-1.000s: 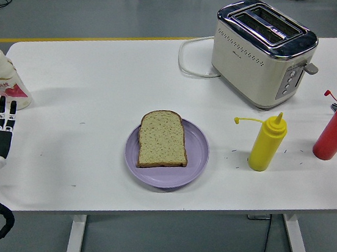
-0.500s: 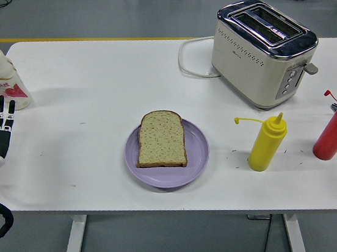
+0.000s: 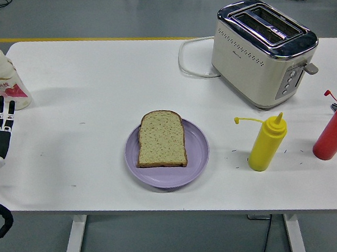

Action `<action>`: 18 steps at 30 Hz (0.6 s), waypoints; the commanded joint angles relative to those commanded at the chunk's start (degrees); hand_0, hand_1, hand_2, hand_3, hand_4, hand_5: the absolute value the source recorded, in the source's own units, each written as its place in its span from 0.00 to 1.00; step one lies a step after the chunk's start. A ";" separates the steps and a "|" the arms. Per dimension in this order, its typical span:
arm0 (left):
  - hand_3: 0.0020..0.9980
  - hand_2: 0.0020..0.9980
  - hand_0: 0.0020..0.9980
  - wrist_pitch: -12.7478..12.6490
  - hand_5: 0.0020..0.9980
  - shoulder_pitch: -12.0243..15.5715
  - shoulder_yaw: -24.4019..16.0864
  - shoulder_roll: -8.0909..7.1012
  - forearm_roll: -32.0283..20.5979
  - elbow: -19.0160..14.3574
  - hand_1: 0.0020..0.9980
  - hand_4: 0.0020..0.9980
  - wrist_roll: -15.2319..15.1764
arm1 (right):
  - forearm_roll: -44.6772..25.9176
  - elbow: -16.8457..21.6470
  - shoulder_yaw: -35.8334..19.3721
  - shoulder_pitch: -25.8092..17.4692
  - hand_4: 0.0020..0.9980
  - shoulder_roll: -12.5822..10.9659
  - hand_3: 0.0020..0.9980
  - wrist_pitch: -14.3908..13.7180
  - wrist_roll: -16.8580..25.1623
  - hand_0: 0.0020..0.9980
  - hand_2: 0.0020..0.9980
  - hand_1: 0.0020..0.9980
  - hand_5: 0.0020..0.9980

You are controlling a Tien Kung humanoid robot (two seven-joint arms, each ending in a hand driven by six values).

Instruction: Pick up the cup,pour liquid into bread,place the cup on the desk

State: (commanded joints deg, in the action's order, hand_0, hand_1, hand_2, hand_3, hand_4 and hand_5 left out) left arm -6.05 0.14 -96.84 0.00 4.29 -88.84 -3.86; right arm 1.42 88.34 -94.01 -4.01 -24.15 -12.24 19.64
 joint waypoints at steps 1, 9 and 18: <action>0.86 0.94 0.86 0.00 1.00 0.02 0.04 0.00 0.00 0.00 0.87 0.72 0.00 | -0.27 -0.17 -0.22 0.11 0.52 0.04 0.78 0.22 -0.37 0.82 0.77 0.77 0.39; 0.86 0.94 0.86 0.01 1.00 0.22 0.15 0.00 -0.02 -0.03 0.87 0.72 -0.02 | -3.44 -1.93 -2.52 0.85 0.51 0.74 0.78 2.78 -4.39 0.82 0.76 0.77 0.42; 0.86 0.94 0.86 0.01 1.00 0.51 0.08 0.00 -0.01 -0.11 0.87 0.72 -0.03 | -5.14 -2.79 -4.64 0.81 0.51 1.98 0.78 3.82 -6.31 0.83 0.77 0.77 0.47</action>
State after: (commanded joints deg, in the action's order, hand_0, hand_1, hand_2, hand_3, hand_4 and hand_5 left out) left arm -6.03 0.65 -96.75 0.00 4.29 -88.94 -3.89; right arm -3.73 85.55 -98.65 -3.19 -22.17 -8.41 13.34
